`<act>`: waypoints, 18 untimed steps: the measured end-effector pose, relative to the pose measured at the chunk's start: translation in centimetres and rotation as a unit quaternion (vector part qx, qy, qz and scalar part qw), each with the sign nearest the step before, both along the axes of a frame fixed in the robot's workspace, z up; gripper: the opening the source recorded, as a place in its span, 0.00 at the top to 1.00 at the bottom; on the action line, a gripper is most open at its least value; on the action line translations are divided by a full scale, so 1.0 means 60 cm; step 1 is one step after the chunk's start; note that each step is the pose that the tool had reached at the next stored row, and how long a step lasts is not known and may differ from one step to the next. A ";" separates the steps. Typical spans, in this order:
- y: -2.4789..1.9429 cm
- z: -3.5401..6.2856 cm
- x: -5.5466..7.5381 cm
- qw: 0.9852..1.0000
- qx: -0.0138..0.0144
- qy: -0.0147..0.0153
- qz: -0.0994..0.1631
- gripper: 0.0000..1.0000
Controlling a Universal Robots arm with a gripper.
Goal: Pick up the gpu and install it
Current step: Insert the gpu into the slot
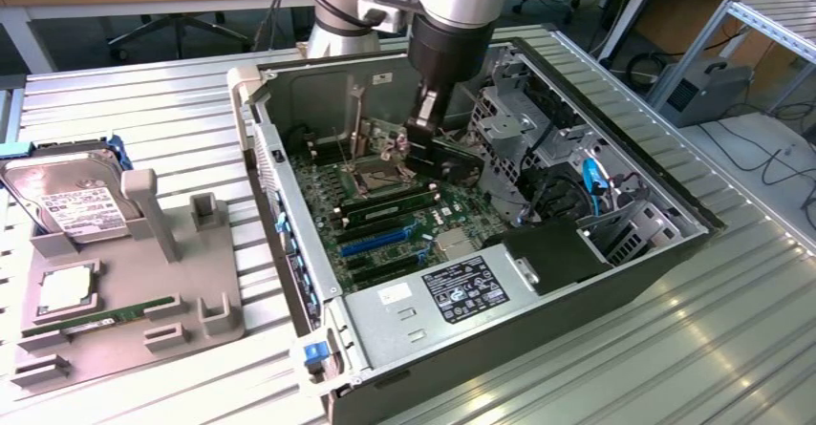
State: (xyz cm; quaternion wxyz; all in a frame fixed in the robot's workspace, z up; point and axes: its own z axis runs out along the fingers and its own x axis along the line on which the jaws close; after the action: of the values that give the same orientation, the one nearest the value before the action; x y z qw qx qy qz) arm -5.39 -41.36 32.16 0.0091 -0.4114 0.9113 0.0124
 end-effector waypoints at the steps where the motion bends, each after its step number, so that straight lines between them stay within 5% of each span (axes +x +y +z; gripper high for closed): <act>1: 0.0000 0.000 0.000 1.000 0.000 0.000 0.015 0.73; 3: 0.0000 0.000 0.000 0.999 0.000 0.000 0.037 0.73; 18: 0.0000 0.000 0.000 0.998 0.000 0.000 0.060 0.73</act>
State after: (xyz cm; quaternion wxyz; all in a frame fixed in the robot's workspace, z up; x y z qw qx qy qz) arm -5.37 -41.36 32.15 0.0083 -0.4653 0.8850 0.0129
